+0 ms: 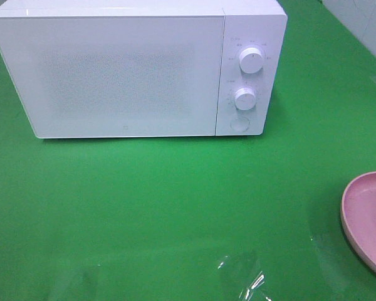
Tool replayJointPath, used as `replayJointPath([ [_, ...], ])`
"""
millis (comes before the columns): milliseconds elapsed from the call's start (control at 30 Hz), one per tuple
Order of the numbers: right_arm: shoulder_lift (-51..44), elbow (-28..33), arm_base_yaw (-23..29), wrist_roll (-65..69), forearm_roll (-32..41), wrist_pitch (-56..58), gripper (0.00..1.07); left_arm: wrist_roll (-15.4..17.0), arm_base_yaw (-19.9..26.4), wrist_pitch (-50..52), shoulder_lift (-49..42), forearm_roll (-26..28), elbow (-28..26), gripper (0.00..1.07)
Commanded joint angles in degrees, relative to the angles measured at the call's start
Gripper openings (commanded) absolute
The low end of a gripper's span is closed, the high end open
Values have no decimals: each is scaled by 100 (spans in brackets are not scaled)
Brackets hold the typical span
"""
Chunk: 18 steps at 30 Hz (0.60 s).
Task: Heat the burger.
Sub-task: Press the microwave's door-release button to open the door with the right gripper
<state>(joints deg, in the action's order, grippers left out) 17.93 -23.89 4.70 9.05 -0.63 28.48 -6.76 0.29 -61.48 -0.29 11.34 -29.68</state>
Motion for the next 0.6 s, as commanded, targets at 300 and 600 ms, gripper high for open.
replayJointPath([
  [300, 968, 527, -34, 0, -6, -1885, 73, -11, 11, 17, -23, 69, 17, 95],
  [600, 1908, 550, -34, 0, -6, -2974, 73, -11, 11, 17, -23, 69, 17, 95],
])
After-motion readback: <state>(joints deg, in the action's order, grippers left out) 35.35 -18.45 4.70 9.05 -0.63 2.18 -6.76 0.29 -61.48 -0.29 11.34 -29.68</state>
